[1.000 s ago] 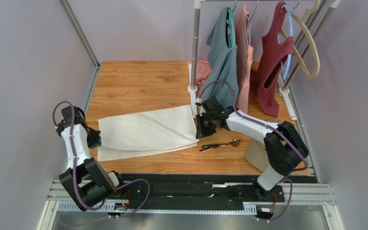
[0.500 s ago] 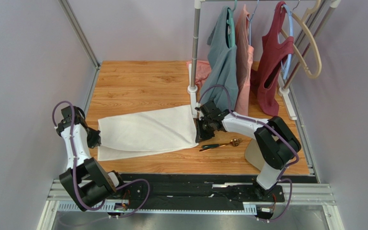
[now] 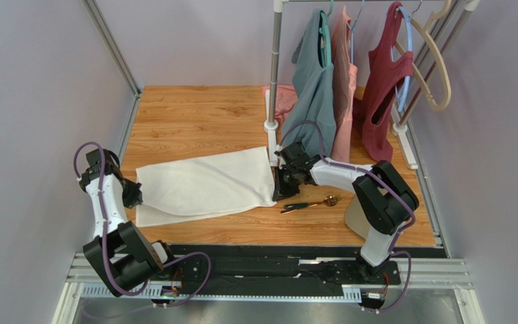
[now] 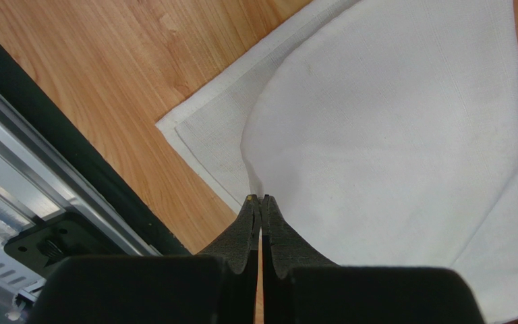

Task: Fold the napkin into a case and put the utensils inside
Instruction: Fold and flatten the napkin at the center of the board.

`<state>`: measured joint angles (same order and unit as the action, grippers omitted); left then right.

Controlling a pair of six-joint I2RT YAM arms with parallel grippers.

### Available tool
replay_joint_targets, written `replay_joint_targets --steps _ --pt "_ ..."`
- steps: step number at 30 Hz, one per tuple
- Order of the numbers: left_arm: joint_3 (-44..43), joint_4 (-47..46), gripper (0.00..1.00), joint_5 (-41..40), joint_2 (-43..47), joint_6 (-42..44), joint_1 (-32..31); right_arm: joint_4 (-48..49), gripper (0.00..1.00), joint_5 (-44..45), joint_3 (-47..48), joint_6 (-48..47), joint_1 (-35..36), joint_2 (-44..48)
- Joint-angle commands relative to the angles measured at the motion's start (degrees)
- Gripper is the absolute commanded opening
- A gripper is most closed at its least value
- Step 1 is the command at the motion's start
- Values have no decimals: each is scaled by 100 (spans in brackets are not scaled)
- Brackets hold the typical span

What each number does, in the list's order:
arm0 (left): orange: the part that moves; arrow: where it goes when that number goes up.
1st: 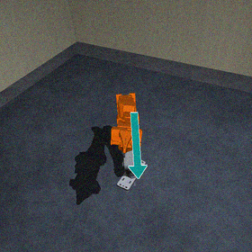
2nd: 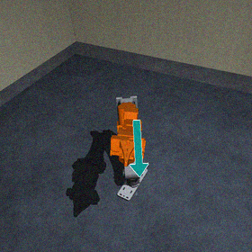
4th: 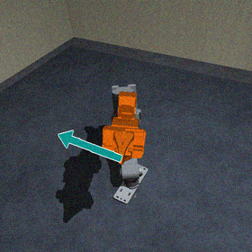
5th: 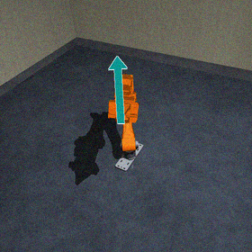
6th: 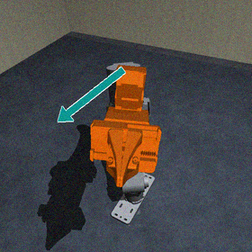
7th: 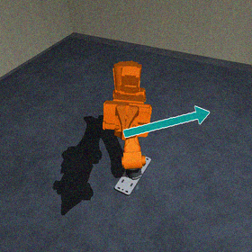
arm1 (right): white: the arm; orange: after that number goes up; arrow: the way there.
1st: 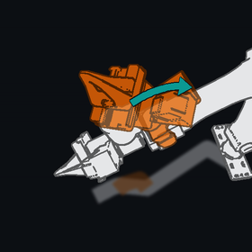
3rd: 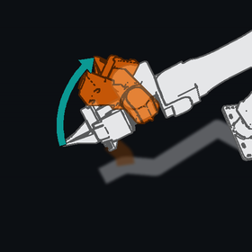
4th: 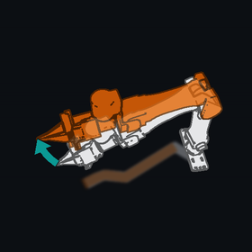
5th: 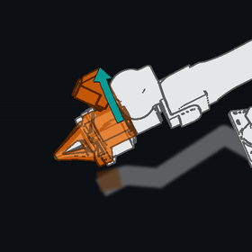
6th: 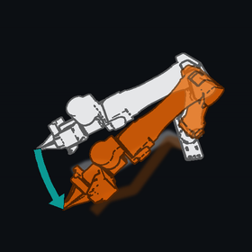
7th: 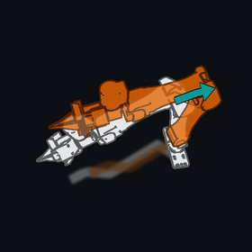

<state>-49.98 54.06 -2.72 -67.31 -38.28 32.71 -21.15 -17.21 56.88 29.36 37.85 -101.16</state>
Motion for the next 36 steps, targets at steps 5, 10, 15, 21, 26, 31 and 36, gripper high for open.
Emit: replay_joint_targets --steps 5,10,15,21,26,31,36 --pt "-310 -720 0 507 -658 -109 25 -56 0 991 375 323 30 -465" --pt "-916 -897 0 923 -1590 -162 -98 -21 0 1351 859 526 30 -808" --pt "-1497 -810 0 677 -1882 -39 -203 -257 0 1502 1701 430 21 -1326" --pt "-719 -335 0 439 -1075 -415 -177 -522 0 1308 1826 307 12 -1318" --pt "-241 -186 0 195 -205 -558 -46 -601 0 1220 1668 201 21 -1143" --pt "-337 -377 0 -266 235 -14 156 -619 0 1229 1563 114 12 -1063" --pt "-1013 -757 0 517 209 1138 166 -566 0 1124 1571 131 -5 -1098"
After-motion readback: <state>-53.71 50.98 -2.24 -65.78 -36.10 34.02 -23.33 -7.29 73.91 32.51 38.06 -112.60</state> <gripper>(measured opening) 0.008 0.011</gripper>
